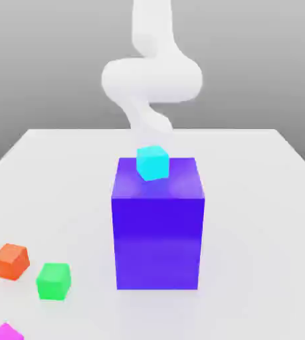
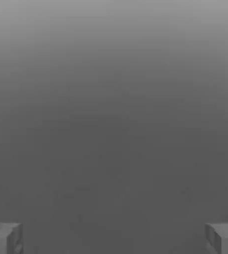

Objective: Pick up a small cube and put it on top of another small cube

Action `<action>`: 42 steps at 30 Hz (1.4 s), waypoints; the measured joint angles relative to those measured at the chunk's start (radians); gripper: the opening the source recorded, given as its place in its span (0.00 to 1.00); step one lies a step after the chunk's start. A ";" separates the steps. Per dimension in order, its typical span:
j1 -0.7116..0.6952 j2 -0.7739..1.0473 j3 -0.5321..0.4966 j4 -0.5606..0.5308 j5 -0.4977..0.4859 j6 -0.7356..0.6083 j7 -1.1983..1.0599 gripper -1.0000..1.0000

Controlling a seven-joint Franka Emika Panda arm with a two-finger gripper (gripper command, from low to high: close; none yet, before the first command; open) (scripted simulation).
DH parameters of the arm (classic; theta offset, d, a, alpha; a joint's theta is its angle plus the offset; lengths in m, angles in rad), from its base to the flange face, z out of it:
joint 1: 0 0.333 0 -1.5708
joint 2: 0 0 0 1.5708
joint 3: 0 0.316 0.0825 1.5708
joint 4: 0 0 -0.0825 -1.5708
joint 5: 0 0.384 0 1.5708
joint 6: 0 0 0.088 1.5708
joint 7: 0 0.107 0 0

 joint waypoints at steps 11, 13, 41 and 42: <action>-0.061 0.404 -0.074 0.059 0.018 0.088 0.038 0.50; -0.072 0.477 -0.088 0.069 0.025 0.104 0.041 0.50; -0.260 1.308 -0.127 0.204 0.177 0.353 0.022 0.00; -0.263 1.323 -0.124 0.207 0.180 0.364 0.019 0.00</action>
